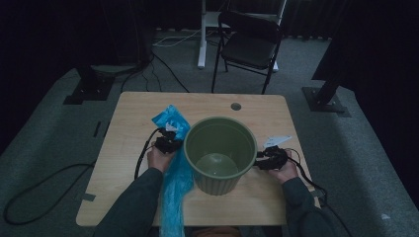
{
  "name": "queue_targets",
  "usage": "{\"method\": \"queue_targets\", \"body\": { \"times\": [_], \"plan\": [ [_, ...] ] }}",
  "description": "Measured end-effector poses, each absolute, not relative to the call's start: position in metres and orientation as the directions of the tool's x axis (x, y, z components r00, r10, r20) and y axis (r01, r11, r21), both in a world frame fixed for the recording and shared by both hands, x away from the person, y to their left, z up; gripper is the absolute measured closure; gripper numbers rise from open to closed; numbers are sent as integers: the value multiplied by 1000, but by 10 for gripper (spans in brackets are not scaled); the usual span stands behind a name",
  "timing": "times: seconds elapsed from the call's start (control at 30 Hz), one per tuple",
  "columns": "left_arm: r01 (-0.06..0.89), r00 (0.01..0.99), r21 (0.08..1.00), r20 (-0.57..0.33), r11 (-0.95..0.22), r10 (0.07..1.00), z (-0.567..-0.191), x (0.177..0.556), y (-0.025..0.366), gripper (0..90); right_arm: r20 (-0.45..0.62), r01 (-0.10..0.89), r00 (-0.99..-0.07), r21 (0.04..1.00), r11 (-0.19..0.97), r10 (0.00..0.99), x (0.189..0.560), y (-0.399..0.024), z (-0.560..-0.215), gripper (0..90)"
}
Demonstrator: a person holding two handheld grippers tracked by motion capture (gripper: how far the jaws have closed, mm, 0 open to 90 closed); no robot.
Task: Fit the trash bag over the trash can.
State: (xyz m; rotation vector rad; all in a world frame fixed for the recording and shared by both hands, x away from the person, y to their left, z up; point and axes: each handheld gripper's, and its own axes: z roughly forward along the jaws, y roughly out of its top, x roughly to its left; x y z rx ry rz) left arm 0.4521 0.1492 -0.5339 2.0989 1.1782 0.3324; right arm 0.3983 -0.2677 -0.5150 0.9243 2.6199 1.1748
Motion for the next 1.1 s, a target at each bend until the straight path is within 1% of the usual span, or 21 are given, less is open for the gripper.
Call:
{"method": "queue_targets", "body": {
  "times": [0.1, 0.3, 0.6, 0.77, 0.83, 1.1],
  "plan": [
    [627, 582, 702, -133, -338, 802, -525, 450, 153, 887, 131, 484, -802, 715, 505, 583, 398, -270, -514, 520],
    [556, 636, 760, -127, -337, 761, -497, 441, 164, 888, 136, 486, -800, 717, 500, 584, 399, -272, -515, 523],
    [516, 678, 804, -173, -295, 714, -474, 433, 186, 889, 121, 476, -804, 717, 509, 582, 398, -270, -514, 538],
    [487, 700, 819, -157, -305, 696, -463, 429, 190, 889, 117, 468, -803, 731, 497, 584, 397, -270, -512, 581],
    [470, 712, 829, -153, -303, 685, -455, 427, 193, 889, 124, 467, -808, 730, 499, 576, 397, -271, -510, 613],
    [415, 755, 852, -126, -319, 643, -430, 422, 199, 889, 127, 464, -813, 731, 500, 568, 398, -269, -509, 629]
  ]
}}
